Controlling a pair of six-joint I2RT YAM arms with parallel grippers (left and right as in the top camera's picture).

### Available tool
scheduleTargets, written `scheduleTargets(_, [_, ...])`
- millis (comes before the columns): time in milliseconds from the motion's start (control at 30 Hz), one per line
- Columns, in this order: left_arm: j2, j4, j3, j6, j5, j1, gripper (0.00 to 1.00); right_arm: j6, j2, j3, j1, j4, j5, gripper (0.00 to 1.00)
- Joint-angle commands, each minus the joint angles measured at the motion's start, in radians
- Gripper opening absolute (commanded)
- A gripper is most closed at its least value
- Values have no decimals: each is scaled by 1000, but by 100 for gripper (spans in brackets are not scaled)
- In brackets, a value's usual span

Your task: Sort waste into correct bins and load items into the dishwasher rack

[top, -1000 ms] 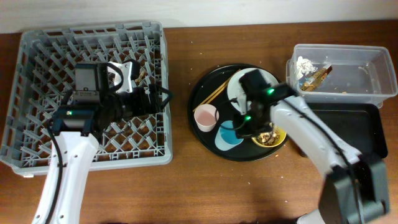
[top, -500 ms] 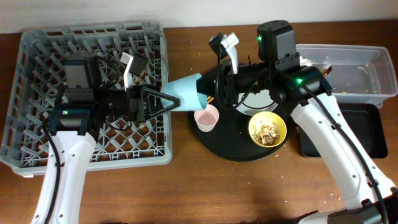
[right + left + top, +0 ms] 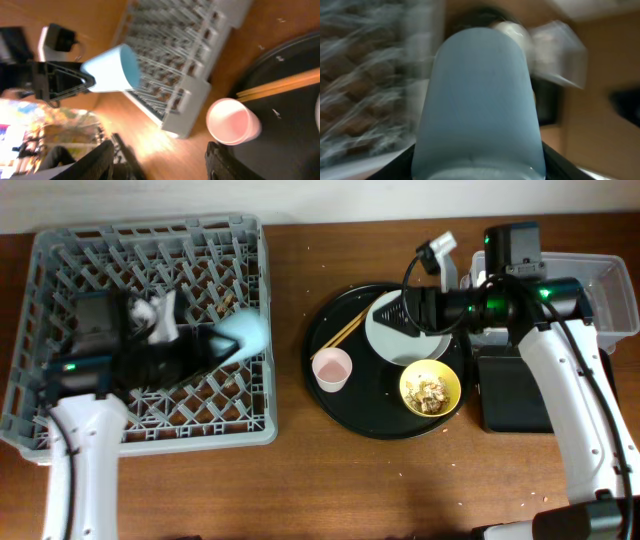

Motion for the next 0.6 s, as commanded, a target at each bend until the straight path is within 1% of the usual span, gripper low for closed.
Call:
scheduleTargets(0, [-52, -175, 32, -55, -563, 203, 53, -14, -21, 5, 24, -48, 193, 60])
scheduleTargets(33, [-47, -197, 32, -76, -673, 240, 53, -14, -21, 5, 35, -55, 222, 60])
scheduleTargets(67, [-38, -204, 32, -111, -753, 265, 53, -14, -21, 5, 45, -55, 248, 60])
scheduleTargets(100, [-24, -196, 32, -142, -786, 276, 53, -14, -20, 5, 55, -55, 260, 61])
scheduleTargets(200, [88, -122, 32, -147, -786, 280, 54, -14, -20, 5, 78, -55, 264, 61])
scheduleTargets(267, [182, -63, 32, -146, -692, 280, 54, -14, -20, 5, 96, -55, 267, 61])
scheduleTargets(300, [212, -64, 32, -146, -682, 280, 61, -14, -20, 5, 109, -55, 272, 62])
scheduleTargets(367, [227, -63, 32, -147, -664, 281, 80, -14, -19, 5, 141, -58, 316, 62])
scheduleTargets(400, [226, -63, 33, -147, -651, 281, 84, -14, -18, 3, 165, -57, 357, 63])
scheduleTargets(433, [226, -68, 39, -146, -631, 281, 86, -13, -14, -2, 196, -53, 408, 65])
scheduleTargets(467, [226, -77, 50, -146, -605, 281, 86, -13, -6, -5, 220, -52, 445, 65])
scheduleTargets(500, [225, -102, 91, -91, -504, 281, 86, -7, 19, -19, 270, -27, 536, 65])
scheduleTargets(533, [217, -121, 138, 24, -350, 277, 86, 52, 66, -31, 313, 22, 640, 65])
scheduleTargets(567, [180, -132, 179, 173, -164, 258, 86, 70, 130, -31, 339, 77, 686, 65])
